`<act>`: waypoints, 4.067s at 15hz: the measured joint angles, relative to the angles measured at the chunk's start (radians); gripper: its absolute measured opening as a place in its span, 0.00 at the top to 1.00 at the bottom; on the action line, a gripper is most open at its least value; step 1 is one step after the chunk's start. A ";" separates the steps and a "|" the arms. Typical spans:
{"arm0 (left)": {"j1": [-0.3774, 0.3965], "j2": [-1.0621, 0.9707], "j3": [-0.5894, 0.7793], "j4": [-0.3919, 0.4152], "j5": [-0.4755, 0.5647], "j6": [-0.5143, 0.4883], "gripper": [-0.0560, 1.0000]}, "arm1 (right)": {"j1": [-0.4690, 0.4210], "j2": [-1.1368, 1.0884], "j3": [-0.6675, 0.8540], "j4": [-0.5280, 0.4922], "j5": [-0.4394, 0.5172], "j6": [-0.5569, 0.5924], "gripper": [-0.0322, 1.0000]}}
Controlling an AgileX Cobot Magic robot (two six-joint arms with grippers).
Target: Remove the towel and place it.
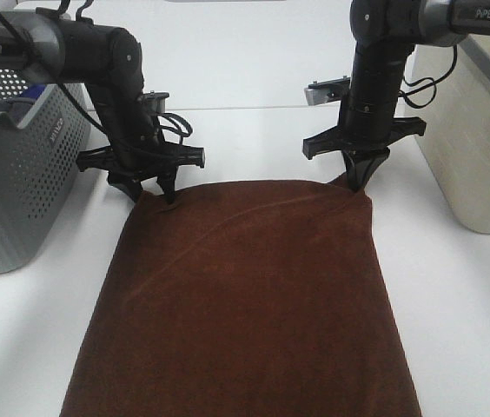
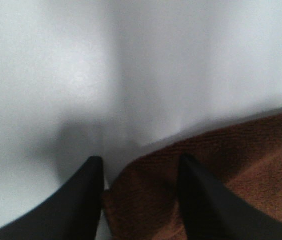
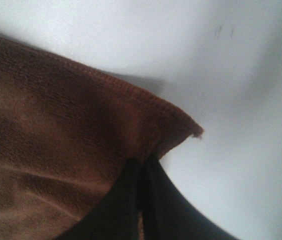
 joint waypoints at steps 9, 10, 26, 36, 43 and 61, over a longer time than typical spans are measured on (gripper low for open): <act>0.000 0.006 -0.001 0.129 -0.087 0.046 0.94 | 0.000 0.000 0.000 0.001 -0.037 -0.015 0.97; 0.000 0.007 -0.001 0.159 -0.107 0.048 0.94 | 0.000 0.000 0.000 0.001 -0.052 -0.016 0.97; 0.077 0.012 -0.001 0.286 -0.809 -0.046 0.94 | -0.007 0.000 -0.139 -0.210 -0.596 -0.016 0.97; 0.113 0.166 -0.201 0.298 -1.033 -0.001 0.94 | -0.043 0.098 -0.139 -0.255 -0.906 -0.015 0.97; 0.113 0.251 -0.232 0.298 -1.080 0.006 0.79 | -0.059 0.163 -0.139 -0.263 -1.034 0.002 0.89; 0.053 -0.178 -0.239 0.303 -0.486 0.143 0.42 | -0.059 -0.225 -0.139 -0.009 -0.483 0.002 0.38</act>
